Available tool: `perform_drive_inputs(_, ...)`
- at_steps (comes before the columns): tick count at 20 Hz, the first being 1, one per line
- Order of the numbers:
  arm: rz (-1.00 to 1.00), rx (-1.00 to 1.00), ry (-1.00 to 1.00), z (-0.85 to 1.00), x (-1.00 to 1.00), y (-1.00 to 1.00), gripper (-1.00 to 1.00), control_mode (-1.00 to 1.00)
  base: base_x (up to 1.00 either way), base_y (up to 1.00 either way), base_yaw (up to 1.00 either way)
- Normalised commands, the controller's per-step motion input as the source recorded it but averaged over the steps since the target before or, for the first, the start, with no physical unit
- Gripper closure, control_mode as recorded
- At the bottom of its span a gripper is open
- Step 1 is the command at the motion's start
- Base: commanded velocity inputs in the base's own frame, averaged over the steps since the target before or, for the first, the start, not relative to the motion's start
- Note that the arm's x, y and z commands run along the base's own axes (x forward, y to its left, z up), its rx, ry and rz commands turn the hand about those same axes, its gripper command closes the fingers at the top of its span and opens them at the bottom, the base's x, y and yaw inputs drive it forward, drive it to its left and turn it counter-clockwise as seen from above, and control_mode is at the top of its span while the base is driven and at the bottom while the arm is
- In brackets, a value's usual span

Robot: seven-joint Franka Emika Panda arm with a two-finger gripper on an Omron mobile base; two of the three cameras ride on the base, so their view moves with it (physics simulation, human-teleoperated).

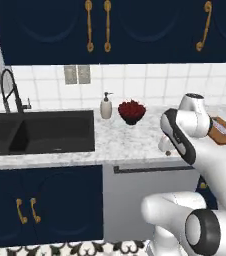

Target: Pick up the knife from the drawer and place it on the cutting board. Then place the meat from the plate to the cutting board.

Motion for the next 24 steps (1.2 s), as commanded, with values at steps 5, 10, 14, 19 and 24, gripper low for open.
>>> perform_drive_inputs(5,0.0,0.0,0.0,0.0,0.0,0.0,-1.0,1.0,-0.12,1.0,0.84)
perform_drive_inputs(10,0.0,0.0,0.0,0.0,0.0,0.0,-1.0,1.0,0.04,1.0,0.7)
perform_drive_inputs(14,0.0,0.0,0.0,0.0,0.0,0.0,-1.0,1.0,0.34,1.0,0.54)
perform_drive_inputs(19,0.0,0.0,0.0,0.0,0.0,0.0,-1.0,1.0,0.98,0.96,0.22)
perform_drive_inputs(24,0.0,0.0,0.0,0.0,0.0,0.0,-1.0,1.0,1.0,0.84,0.07)
